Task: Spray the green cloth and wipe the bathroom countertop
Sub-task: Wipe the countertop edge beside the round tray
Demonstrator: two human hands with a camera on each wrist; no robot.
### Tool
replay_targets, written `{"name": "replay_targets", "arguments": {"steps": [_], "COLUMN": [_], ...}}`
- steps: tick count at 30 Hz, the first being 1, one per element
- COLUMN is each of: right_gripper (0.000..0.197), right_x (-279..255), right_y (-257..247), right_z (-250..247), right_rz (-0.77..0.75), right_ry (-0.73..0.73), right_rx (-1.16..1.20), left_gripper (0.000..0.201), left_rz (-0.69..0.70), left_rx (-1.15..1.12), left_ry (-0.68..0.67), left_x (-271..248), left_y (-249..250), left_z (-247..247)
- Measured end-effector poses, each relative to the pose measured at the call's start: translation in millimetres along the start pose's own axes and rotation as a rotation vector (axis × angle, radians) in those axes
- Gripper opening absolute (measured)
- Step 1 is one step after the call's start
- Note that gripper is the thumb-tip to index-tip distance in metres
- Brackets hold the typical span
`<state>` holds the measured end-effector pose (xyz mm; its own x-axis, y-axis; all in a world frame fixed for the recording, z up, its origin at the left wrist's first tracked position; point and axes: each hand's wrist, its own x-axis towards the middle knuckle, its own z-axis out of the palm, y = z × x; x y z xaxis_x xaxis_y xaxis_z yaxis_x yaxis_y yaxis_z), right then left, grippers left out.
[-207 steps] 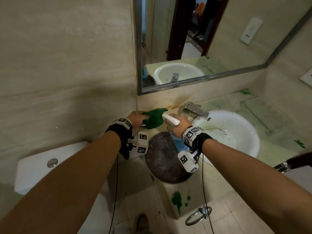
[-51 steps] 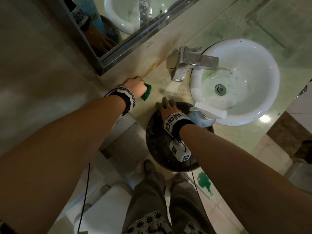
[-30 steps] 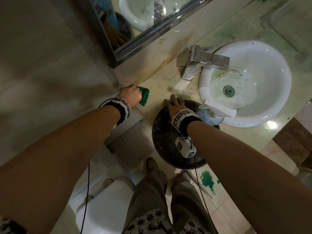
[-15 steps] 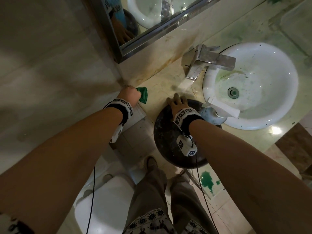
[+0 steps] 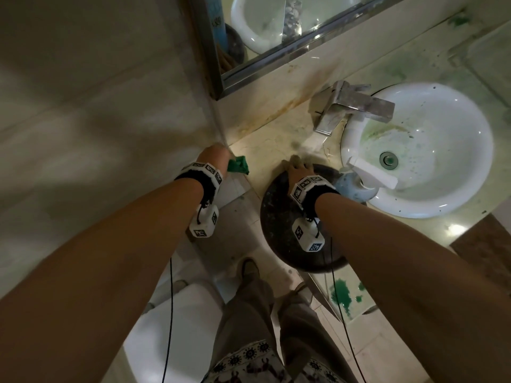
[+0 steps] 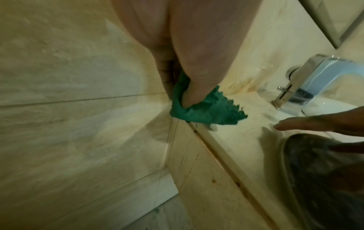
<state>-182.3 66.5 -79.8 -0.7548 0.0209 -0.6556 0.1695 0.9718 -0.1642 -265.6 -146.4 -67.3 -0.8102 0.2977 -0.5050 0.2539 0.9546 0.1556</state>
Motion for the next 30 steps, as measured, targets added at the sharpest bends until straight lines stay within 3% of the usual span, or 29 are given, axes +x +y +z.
{"name": "replay_targets", "arguments": {"steps": [8, 14, 19, 23, 30], "right_gripper": [0.072, 0.079, 0.05, 0.056, 0.026], "right_x": [-35, -73, -111, -145, -191], "right_y": [-38, -56, -61, -50, -4], "right_z": [-40, -57, -60, -57, -46], "right_rz": [-0.155, -0.243, -0.303, -0.335, -0.331], "right_ry": [0.113, 0.129, 0.126, 0.132, 0.169], "right_rx": [0.182, 0.21, 0.187, 0.19, 0.171], "left_gripper": [0.036, 0.037, 0.027, 0.025, 0.019], "left_rz": [0.088, 0.097, 0.075, 0.058, 0.1], "left_rx": [-0.106, -0.138, -0.143, -0.146, -0.241], "left_ry": [0.04, 0.113, 0.163, 0.222, 0.281], "left_x": [-38, -85, -130, -166, -207], "left_y": [17, 35, 59, 84, 135], "left_z": [-34, -55, -64, -59, -44]}}
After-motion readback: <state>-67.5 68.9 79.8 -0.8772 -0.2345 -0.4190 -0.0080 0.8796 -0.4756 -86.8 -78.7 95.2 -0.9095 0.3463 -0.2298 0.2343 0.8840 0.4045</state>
